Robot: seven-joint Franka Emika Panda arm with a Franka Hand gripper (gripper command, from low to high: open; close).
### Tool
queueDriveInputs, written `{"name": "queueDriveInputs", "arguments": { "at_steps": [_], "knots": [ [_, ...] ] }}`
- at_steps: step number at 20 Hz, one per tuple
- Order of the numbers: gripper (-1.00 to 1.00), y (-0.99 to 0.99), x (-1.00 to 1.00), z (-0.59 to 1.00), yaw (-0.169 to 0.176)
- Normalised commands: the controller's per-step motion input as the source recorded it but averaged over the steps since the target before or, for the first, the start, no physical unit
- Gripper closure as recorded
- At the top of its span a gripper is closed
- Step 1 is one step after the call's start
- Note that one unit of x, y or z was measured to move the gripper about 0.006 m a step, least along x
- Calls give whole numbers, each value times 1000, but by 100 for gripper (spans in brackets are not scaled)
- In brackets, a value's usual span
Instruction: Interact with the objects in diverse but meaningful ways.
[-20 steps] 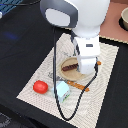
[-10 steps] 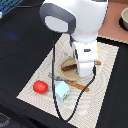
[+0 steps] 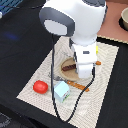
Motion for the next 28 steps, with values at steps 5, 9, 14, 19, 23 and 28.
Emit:
{"name": "queueDriveInputs", "arguments": {
  "at_steps": [5, 9, 14, 19, 23, 28],
  "knots": [
    [100, -132, -49, -177, 39],
    [100, -26, -241, 46, 22],
    [100, 3, -473, 371, 2],
    [100, 123, -585, 559, 2],
    [100, 28, -616, 629, 0],
    [100, 100, -782, 542, 0]
  ]
}}
